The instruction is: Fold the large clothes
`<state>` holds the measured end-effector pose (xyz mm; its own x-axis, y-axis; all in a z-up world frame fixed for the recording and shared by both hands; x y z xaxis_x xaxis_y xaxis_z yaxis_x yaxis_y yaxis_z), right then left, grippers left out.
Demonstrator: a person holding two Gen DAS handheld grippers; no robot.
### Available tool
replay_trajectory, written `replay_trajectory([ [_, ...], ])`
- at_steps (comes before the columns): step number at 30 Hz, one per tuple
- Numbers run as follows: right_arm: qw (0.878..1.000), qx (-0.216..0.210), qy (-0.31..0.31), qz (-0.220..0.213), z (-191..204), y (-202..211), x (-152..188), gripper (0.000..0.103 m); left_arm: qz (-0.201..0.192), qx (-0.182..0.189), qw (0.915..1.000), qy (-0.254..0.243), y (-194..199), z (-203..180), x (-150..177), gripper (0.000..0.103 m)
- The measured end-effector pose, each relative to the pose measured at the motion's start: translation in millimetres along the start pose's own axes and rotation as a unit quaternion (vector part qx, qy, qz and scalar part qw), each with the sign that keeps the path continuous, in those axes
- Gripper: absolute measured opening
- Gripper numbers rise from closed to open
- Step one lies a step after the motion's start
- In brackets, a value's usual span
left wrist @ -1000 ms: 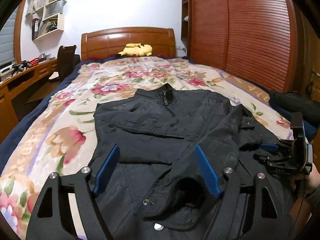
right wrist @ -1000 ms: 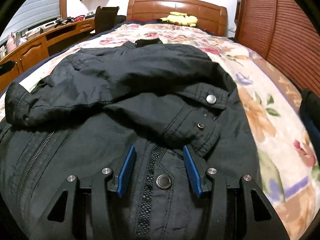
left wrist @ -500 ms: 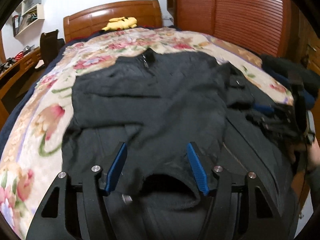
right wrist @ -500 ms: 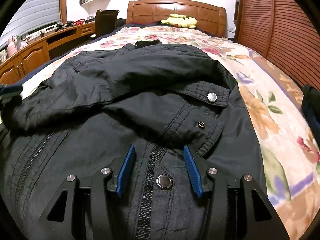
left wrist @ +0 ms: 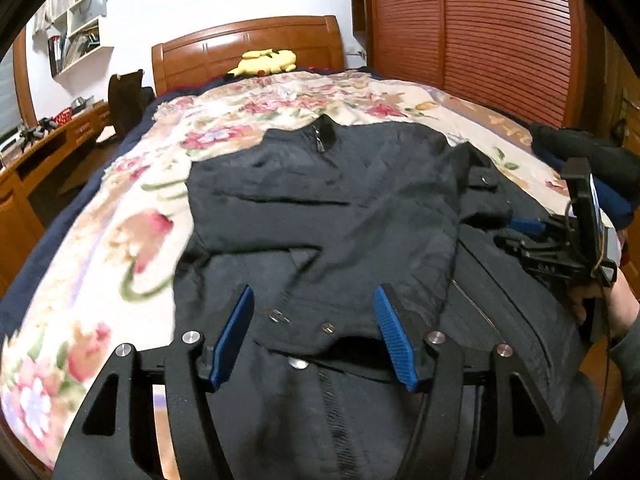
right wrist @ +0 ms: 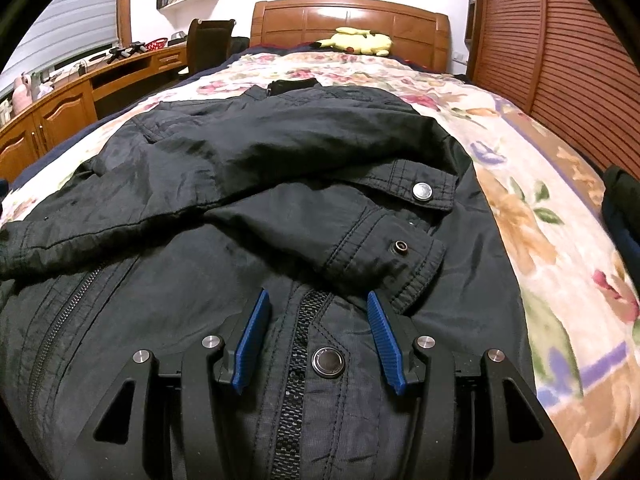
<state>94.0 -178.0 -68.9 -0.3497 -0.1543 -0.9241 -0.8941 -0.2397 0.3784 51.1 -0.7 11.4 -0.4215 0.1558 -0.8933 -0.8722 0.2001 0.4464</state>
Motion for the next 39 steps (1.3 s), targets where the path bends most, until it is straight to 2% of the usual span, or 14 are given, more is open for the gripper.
replay_trajectory([
  [4,1.000,0.000,0.001,-0.002,-0.9,0.3,-0.1,0.053,0.016,-0.006,0.9998,0.005,-13.4,15.9,-2.4,0.064],
  [9,1.000,-0.001,0.000,-0.004,-1.8,0.6,0.6,0.053,0.077,-0.008,0.9970,0.005,-44.7,24.0,19.6,0.064],
  [11,1.000,-0.001,0.000,-0.004,-1.9,0.9,0.8,0.053,0.090,-0.009,0.9959,0.001,-50.1,23.2,28.9,0.064],
  [14,1.000,-0.003,-0.001,-0.006,-2.8,1.4,1.1,0.053,0.117,-0.006,0.9931,0.001,-58.2,19.8,44.0,0.064],
  [17,1.000,-0.003,-0.001,-0.006,-3.1,1.6,1.3,0.053,0.138,0.014,0.9902,0.014,-60.7,14.9,49.7,0.064],
  [24,1.000,-0.005,-0.003,-0.010,-5.1,2.3,1.8,0.053,0.139,0.013,0.9899,0.025,-64.6,12.9,55.1,0.063],
  [30,1.000,-0.006,-0.003,-0.011,-5.7,2.4,2.0,0.053,0.139,0.037,0.9890,0.037,-62.9,12.6,55.7,0.051],
  [34,1.000,-0.005,0.000,-0.011,-5.7,2.6,2.3,0.053,0.137,0.036,0.9898,0.013,-63.2,9.8,55.0,0.042],
  [37,1.000,-0.002,0.004,-0.013,-5.1,3.0,2.2,0.053,0.134,0.009,0.9908,-0.012,-68.6,15.9,51.3,0.041],
  [39,1.000,0.000,0.006,-0.014,-4.4,3.3,2.4,0.053,0.127,-0.036,0.9904,-0.041,-73.4,26.2,45.8,0.039],
])
Point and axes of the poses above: each gripper's, at about its wrist camera, not at the fingertips, and y roughly against the way its jaws point, z to its left, x to its underside, the point moved 4 cm from there along -y, roughly the way its jaws point, and after that the axes turned 14 degrees about -z, right-handed, at the moved point
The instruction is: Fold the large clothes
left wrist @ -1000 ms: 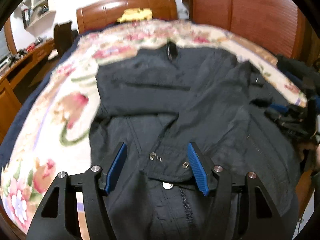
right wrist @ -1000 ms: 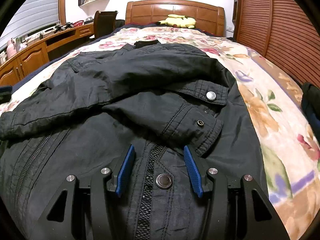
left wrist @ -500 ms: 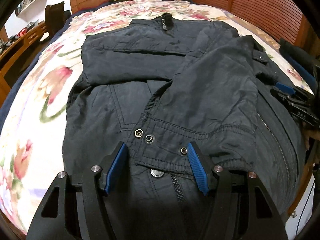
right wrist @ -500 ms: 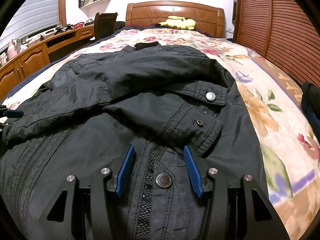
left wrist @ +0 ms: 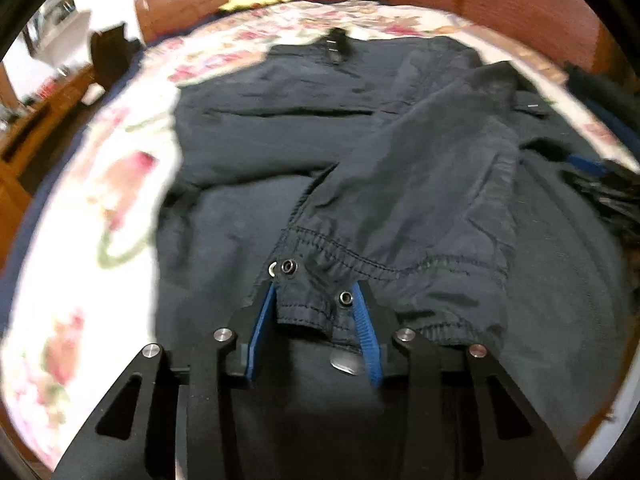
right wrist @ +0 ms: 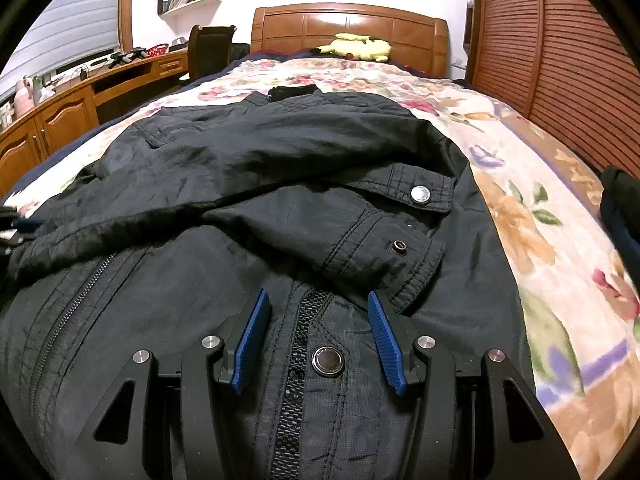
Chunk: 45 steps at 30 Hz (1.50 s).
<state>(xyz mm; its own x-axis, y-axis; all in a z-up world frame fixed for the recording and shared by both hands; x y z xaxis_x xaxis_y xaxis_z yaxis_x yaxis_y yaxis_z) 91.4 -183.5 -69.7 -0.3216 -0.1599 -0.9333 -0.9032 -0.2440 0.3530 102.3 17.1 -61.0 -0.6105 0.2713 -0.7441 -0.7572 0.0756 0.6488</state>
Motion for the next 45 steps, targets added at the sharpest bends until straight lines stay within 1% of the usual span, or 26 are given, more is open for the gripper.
replay_trajectory([
  [2,1.000,0.000,0.002,-0.001,-0.4,0.5,0.3,0.053,-0.002,-0.034,0.9994,-0.011,-3.4,12.1,-3.4,0.038],
  [3,1.000,0.000,0.002,-0.001,-0.4,0.4,0.3,0.053,-0.002,-0.049,0.9988,-0.009,-5.9,21.2,-5.6,0.038],
  [4,1.000,-0.001,0.001,0.000,-0.5,0.2,0.3,0.053,-0.003,-0.052,0.9986,-0.003,-6.9,27.2,-6.5,0.038],
  [7,1.000,-0.002,0.000,0.000,-1.7,0.2,0.2,0.053,-0.014,-0.042,0.9988,0.020,-4.3,42.7,-9.7,0.038],
  [10,1.000,-0.003,0.000,0.000,-2.2,0.2,0.4,0.053,-0.035,-0.032,0.9983,0.034,5.8,50.0,-14.3,0.038],
  [13,1.000,-0.003,0.000,0.000,-2.3,0.4,0.4,0.053,-0.060,-0.047,0.9962,0.043,21.1,58.7,-20.1,0.038],
  [15,1.000,-0.003,0.000,0.001,-2.3,0.4,0.2,0.053,-0.078,-0.040,0.9945,0.057,33.5,65.9,-23.6,0.038],
  [18,1.000,-0.003,0.001,0.001,-3.1,-0.4,0.1,0.053,-0.096,-0.028,0.9919,0.078,51.6,76.5,-26.2,0.038],
  [23,1.000,-0.003,0.001,0.001,-2.8,-0.4,0.1,0.053,-0.121,-0.014,0.9883,0.092,70.2,82.2,-26.2,0.039],
  [24,1.000,-0.003,0.001,0.001,-2.8,-0.4,0.1,0.053,-0.127,-0.014,0.9875,0.093,74.8,83.7,-24.7,0.040],
  [25,1.000,-0.003,0.001,0.001,-2.8,-0.3,0.1,0.053,-0.132,-0.014,0.9866,0.094,78.6,84.0,-22.9,0.048],
  [27,1.000,-0.003,0.001,0.001,-2.6,-0.2,0.1,0.053,-0.153,-0.008,0.9833,0.099,86.3,85.3,-20.8,0.050],
  [29,1.000,-0.003,0.002,0.001,-2.7,-0.4,0.0,0.053,-0.162,0.003,0.9815,0.101,91.0,87.0,-18.5,0.056],
  [31,1.000,-0.004,0.002,0.001,-3.6,-0.5,0.0,0.053,-0.172,0.002,0.9793,0.107,95.3,89.9,-13.6,0.082],
  [32,1.000,-0.004,0.002,0.001,-3.3,-0.6,0.0,0.053,-0.179,-0.001,0.9780,0.107,98.3,90.8,-11.5,0.084],
  [33,1.000,-0.003,0.002,0.001,-3.4,-0.4,0.1,0.053,-0.184,-0.004,0.9770,0.107,99.9,92.1,-9.2,0.086],
  [40,1.000,-0.002,0.004,0.002,-3.7,-0.6,0.0,0.053,-0.161,0.003,0.9810,0.108,98.1,94.3,20.8,0.086],
  [45,1.000,0.001,0.023,0.018,-0.1,1.3,-4.3,0.054,-0.151,0.026,0.9813,0.117,100.3,94.2,46.7,0.086],
])
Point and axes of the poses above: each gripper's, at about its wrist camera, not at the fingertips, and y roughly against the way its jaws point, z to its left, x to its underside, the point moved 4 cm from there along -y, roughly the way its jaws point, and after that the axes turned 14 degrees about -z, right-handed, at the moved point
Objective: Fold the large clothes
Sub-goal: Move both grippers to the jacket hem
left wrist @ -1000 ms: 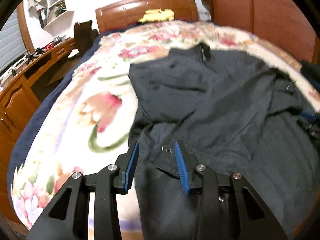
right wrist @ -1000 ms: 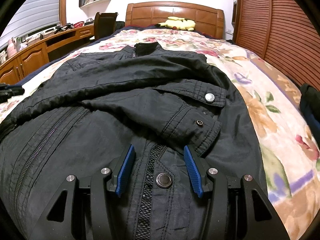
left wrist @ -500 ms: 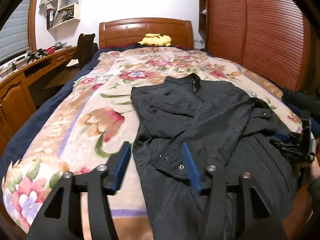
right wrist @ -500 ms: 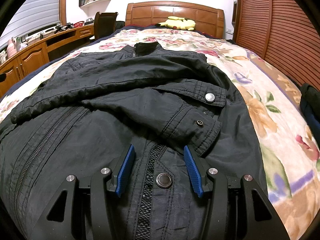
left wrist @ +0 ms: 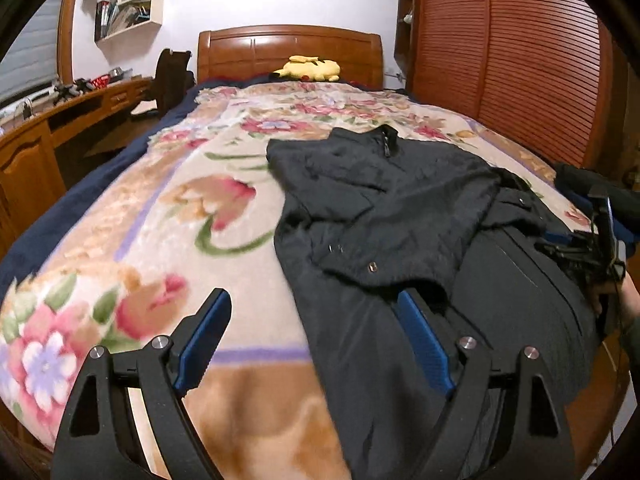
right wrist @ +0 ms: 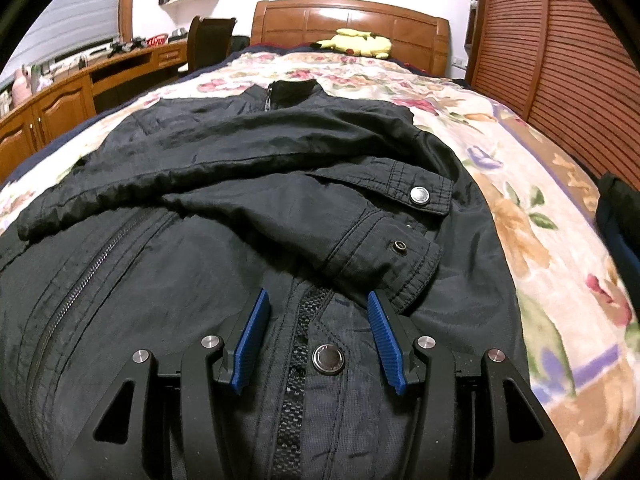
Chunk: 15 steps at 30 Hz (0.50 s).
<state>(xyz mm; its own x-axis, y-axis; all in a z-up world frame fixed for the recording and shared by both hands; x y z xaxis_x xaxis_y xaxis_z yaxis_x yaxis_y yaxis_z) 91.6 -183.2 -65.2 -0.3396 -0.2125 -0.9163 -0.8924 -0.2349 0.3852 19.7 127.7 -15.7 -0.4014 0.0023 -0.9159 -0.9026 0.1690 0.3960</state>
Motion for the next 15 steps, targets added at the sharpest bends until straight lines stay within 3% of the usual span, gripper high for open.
replay_trajectory([
  [8,1.000,0.002,-0.018,-0.011,-18.7,43.7,5.1,0.054,0.011,-0.002,0.9998,-0.014,22.3,-3.4,31.2,0.086],
  [15,0.999,0.036,-0.015,-0.010,-48.1,85.6,16.7,0.054,0.013,-0.001,0.9998,-0.014,31.6,-13.7,48.6,0.086],
])
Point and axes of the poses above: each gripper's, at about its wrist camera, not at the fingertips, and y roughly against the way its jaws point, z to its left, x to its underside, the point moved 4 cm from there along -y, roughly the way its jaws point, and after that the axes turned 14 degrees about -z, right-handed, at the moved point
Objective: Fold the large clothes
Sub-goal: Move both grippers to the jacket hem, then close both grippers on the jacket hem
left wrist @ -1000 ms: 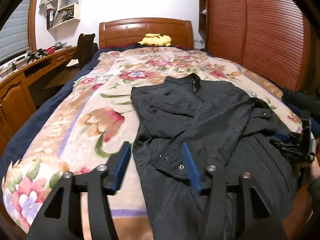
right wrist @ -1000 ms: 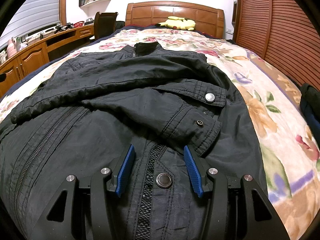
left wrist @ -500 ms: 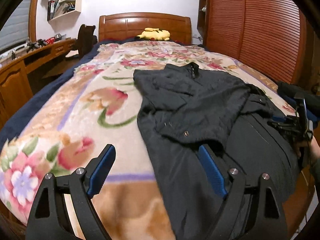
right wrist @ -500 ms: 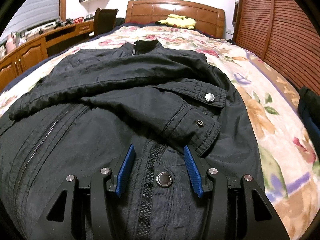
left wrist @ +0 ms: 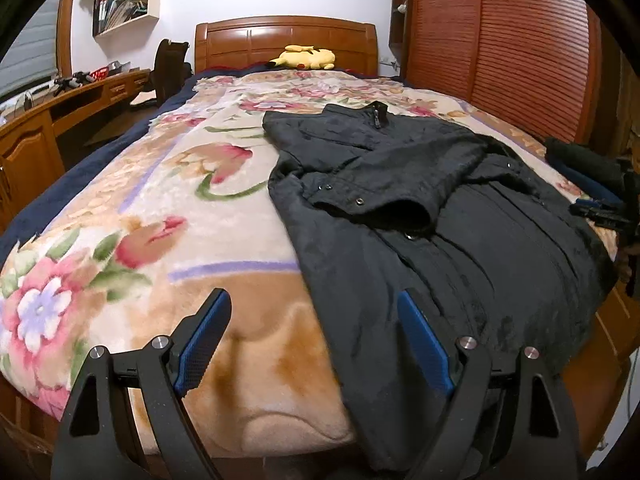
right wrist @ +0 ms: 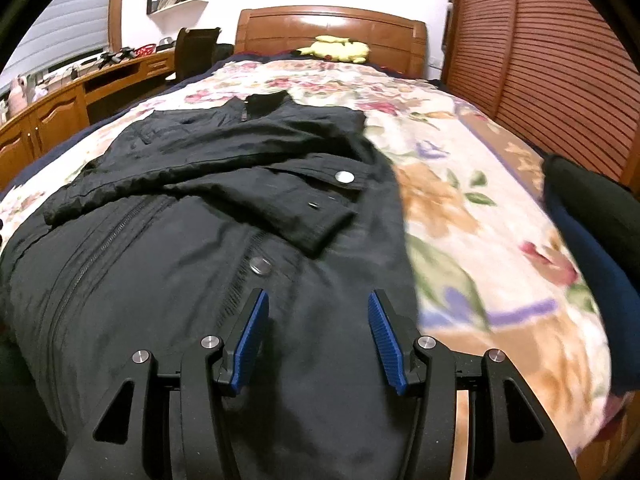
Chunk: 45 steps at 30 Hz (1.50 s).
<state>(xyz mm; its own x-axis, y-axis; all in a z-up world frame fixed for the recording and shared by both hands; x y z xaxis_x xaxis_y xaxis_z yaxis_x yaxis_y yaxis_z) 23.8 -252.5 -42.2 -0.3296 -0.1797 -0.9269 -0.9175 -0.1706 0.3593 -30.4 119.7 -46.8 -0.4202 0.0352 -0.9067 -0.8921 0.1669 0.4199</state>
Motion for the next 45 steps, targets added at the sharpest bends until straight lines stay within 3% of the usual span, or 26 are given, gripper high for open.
replay_trajectory([
  [7,0.999,0.022,0.007,0.023,-18.5,13.1,15.3,0.054,0.001,0.008,0.9999,-0.008,2.7,-10.1,4.9,0.086],
  [19,0.999,-0.014,-0.007,0.037,-17.4,25.6,25.7,0.054,0.013,0.027,0.9994,-0.018,1.8,-28.4,23.2,0.086],
  [25,0.999,-0.020,0.005,0.046,-17.1,29.0,28.7,0.054,0.002,0.035,0.9992,-0.019,6.2,-30.9,26.9,0.067],
  [31,0.998,-0.027,-0.002,0.049,-17.3,32.7,32.1,0.054,0.006,0.038,0.9991,-0.018,10.3,-30.7,29.6,0.056],
  [43,0.997,-0.048,-0.005,0.062,-17.6,43.4,44.8,0.054,0.017,0.039,0.9991,-0.004,16.8,-31.8,41.4,0.052],
  [45,0.997,-0.050,-0.004,0.064,-15.4,43.3,45.6,0.053,0.018,0.036,0.9991,-0.010,17.8,-34.0,41.4,0.040],
])
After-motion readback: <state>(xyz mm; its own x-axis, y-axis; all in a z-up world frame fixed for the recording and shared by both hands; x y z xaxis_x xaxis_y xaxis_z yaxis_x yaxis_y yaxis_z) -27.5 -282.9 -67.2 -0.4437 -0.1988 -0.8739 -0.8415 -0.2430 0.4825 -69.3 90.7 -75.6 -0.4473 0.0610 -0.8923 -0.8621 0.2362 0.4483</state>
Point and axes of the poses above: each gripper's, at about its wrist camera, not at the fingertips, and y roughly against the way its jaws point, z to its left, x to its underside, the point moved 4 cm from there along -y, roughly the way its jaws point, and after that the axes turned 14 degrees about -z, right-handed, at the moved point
